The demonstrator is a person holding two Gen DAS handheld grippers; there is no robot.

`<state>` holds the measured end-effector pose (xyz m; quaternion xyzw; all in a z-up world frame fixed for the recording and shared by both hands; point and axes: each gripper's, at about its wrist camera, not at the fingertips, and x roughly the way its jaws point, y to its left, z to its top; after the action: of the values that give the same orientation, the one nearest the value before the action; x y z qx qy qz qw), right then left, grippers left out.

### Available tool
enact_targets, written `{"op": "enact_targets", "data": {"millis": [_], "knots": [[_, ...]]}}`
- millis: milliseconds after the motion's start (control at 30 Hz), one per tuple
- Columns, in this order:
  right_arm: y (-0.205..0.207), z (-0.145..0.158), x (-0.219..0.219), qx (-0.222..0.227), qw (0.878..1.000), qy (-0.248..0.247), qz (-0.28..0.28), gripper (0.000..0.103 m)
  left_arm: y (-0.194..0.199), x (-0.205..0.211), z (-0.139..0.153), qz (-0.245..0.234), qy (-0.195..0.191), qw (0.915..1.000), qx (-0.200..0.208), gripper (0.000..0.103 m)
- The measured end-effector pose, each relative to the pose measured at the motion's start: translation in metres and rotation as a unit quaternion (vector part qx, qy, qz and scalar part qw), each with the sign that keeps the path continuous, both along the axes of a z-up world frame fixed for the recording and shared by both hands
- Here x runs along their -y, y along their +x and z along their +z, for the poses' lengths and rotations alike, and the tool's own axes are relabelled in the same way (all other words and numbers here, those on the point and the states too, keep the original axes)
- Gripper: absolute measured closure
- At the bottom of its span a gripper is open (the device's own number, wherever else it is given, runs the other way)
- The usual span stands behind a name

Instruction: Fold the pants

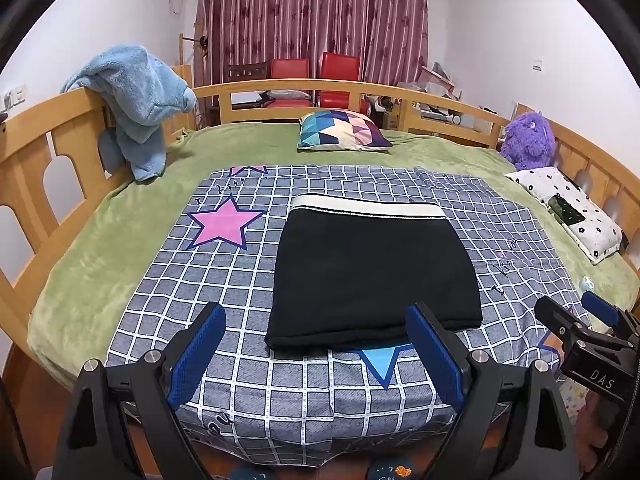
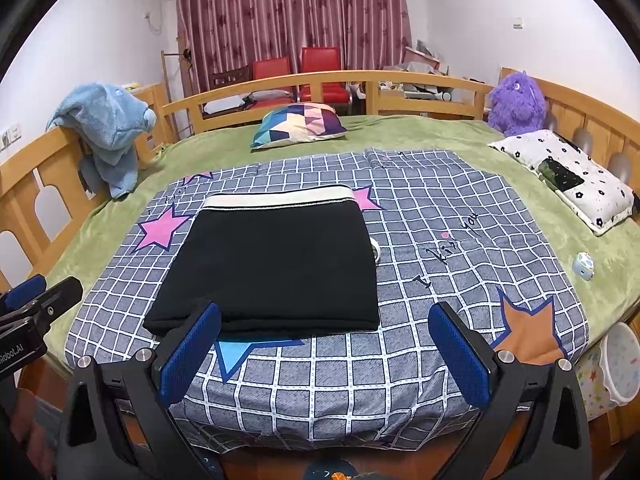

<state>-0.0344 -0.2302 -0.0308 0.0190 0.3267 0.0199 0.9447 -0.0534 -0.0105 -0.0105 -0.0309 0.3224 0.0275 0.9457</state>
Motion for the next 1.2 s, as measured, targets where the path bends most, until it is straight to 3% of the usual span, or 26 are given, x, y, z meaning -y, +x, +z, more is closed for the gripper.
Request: {"op": "enact_targets", "data": {"millis": [1200], "knots": [[0.0006, 0.0036, -0.0015, 0.002, 1.0, -0.001, 0.0, 0.001, -0.0011, -0.0032, -0.001, -0.001, 0.0, 1.0, 0.001, 0.011]]}}
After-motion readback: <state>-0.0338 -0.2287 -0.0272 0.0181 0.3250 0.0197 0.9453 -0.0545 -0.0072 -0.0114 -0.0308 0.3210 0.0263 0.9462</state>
